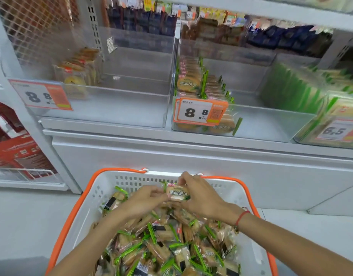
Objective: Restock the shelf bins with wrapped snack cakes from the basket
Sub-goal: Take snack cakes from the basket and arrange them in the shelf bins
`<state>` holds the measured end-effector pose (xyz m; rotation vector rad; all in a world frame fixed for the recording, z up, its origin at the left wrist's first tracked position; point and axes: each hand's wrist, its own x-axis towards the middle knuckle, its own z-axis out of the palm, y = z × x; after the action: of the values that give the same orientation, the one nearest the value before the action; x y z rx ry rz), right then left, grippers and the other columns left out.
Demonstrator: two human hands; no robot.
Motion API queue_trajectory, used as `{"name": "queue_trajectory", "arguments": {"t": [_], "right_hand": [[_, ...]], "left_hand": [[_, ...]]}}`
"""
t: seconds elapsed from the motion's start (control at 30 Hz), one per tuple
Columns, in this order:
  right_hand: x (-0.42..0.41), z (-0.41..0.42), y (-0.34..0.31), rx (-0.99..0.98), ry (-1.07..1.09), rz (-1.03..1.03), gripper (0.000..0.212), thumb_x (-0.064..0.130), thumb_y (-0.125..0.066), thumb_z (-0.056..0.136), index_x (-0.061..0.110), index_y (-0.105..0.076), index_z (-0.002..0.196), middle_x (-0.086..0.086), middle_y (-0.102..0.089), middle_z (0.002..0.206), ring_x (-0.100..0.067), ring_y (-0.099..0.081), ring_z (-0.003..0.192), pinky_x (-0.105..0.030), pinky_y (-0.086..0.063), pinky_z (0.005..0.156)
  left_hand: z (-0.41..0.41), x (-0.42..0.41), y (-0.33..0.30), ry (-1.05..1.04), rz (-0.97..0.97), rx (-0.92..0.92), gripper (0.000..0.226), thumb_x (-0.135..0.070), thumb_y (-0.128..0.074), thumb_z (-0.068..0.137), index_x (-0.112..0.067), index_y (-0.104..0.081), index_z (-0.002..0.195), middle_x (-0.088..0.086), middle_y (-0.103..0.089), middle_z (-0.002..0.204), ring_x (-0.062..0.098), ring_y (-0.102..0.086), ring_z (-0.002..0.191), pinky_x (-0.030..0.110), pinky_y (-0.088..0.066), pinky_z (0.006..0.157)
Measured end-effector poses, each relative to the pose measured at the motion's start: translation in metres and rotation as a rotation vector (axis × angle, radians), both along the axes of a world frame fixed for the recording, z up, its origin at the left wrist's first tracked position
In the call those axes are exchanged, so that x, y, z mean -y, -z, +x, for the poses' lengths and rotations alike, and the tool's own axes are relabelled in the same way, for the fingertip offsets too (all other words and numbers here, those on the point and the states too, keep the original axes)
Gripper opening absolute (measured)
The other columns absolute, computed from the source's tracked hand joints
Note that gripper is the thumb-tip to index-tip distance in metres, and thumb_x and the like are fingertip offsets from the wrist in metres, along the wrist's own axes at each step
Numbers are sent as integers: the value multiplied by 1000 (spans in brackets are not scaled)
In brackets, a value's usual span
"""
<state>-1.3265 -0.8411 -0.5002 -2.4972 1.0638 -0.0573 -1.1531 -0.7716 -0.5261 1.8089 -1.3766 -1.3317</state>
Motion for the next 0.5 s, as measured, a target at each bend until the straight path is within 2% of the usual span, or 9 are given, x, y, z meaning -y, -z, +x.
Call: {"name": "queue_trajectory", "arguments": {"t": [0.07,0.13,0.2,0.27,0.37,0.43,0.5], "right_hand": [[6,-6,-26,52,-17,-23,43,22,-70,77,21,-41,109,0,-58,103,-19,-50,92,-33,-39,69],[12,-11,-53,129,-32,16,45,26,-75,76,24,-43,107,7,-59,102,-12,-53,89,-33,-44,72],[17,-15,-82,262,-50,71,39,27,-78,77,25,-48,102,12,-60,96,-5,-56,82,-31,-49,75],[23,-19,-110,400,-55,48,31,19,-77,79,22,-56,100,10,-64,94,-4,-60,82,-30,-51,78],[29,-23,-153,563,-89,-102,28,12,-76,79,23,-60,99,11,-66,94,-4,-61,88,-18,-48,78],[37,-24,-181,634,-93,-245,27,12,-74,80,24,-60,100,14,-65,95,-4,-60,90,-16,-46,79],[54,-25,-202,678,-30,-356,25,11,-73,80,21,-61,101,14,-65,94,-4,-60,87,-17,-45,76]], "left_hand": [[-4,3,-18,-85,-83,-104,15,-29,-61,91,-18,-64,100,-5,-67,92,4,-63,87,12,-45,69],[-5,5,-36,-152,-191,-173,11,-24,-65,89,-18,-66,98,-2,-69,96,9,-65,93,12,-46,73],[-6,7,-60,-179,-320,-196,9,-20,-66,88,-24,-66,96,-8,-71,93,3,-65,91,10,-47,74],[-8,10,-87,-194,-436,-192,11,-22,-65,87,-28,-66,96,-14,-72,90,-6,-64,89,9,-46,76],[-4,18,-130,-198,-671,-119,15,-23,-69,83,-30,-67,97,-21,-70,94,-5,-63,89,14,-44,70],[7,30,-154,-224,-837,-10,22,-20,-71,82,-33,-66,99,-25,-67,98,-4,-61,89,17,-41,62],[21,45,-171,-259,-937,128,32,-20,-73,81,-36,-61,106,-26,-62,106,-6,-57,95,13,-40,62]]}}
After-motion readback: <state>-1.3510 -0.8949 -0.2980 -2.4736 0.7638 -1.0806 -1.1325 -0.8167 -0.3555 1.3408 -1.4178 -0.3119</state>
